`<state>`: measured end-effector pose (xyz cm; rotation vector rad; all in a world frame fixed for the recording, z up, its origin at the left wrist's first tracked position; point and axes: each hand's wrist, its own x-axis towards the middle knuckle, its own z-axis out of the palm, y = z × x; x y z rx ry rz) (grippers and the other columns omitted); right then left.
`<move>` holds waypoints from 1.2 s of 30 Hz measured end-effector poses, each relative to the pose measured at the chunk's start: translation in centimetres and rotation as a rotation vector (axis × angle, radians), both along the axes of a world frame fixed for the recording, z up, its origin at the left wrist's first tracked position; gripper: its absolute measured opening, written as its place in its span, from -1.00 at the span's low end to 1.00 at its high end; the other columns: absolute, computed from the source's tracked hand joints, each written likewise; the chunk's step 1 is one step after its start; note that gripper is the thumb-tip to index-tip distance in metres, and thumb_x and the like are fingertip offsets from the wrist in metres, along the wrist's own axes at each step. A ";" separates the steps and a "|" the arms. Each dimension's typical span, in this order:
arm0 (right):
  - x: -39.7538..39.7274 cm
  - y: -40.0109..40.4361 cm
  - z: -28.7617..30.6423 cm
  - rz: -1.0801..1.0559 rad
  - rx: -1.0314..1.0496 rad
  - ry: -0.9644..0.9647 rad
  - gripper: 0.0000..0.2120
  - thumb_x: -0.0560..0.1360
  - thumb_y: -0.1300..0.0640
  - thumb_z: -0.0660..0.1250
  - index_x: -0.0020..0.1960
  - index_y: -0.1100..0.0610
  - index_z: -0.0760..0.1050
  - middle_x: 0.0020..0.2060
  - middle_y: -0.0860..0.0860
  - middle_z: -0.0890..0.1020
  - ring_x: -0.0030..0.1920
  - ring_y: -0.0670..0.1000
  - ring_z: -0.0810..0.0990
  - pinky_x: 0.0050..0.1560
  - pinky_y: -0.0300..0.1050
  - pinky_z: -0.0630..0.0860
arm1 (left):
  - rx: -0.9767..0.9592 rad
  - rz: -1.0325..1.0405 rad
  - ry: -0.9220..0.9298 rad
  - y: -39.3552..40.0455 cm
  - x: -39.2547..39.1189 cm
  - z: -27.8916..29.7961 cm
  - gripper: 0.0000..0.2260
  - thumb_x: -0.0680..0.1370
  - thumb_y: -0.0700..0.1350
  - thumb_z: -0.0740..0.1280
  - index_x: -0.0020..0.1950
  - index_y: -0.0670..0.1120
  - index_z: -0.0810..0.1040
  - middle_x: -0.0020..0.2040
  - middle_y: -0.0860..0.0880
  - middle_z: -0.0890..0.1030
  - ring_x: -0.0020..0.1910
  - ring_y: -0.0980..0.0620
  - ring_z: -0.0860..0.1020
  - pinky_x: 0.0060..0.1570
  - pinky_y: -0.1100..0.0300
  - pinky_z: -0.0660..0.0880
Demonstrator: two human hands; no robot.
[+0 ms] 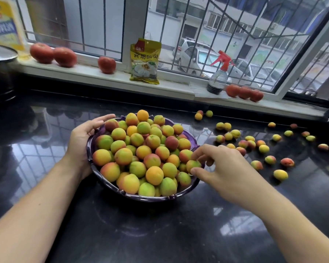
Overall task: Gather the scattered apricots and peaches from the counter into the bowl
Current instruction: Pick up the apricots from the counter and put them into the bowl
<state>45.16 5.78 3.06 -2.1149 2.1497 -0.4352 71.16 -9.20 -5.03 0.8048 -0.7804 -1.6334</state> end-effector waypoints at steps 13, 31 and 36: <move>-0.6 0.9 -1.5 -0.050 -0.184 -0.314 -0.88 0.52 0.04 0.46 0.01 -0.08 0.56 -0.19 -0.16 0.61 -0.16 -0.17 0.57 -0.21 -0.36 0.44 | 0.005 -0.004 0.007 0.0 -0.2 0.2 -0.56 0.69 -0.09 0.12 0.51 -0.20 0.50 0.31 -0.25 0.65 0.15 -0.16 0.68 0.25 -0.10 0.59; -11.8 -6.6 -10.1 -0.575 -0.183 0.213 -0.73 0.59 0.12 0.33 0.19 0.27 0.41 0.26 0.27 0.33 -0.01 0.34 0.57 -0.15 -0.01 0.32 | -0.010 -0.032 0.044 0.2 -0.1 0.2 -0.57 0.68 -0.08 0.12 0.49 -0.20 0.51 0.08 -0.11 0.74 0.06 -0.10 0.72 0.05 0.00 0.70; -11.6 -6.7 -10.2 -0.549 -0.263 0.218 -0.86 0.56 0.27 0.36 0.07 0.27 0.45 0.16 0.26 0.39 -0.09 0.30 0.55 -0.14 -0.04 0.32 | -0.012 -0.035 0.040 0.3 -0.3 0.2 -0.58 0.69 -0.08 0.11 0.48 -0.18 0.52 0.03 -0.08 0.74 0.03 -0.08 0.73 0.03 -0.01 0.71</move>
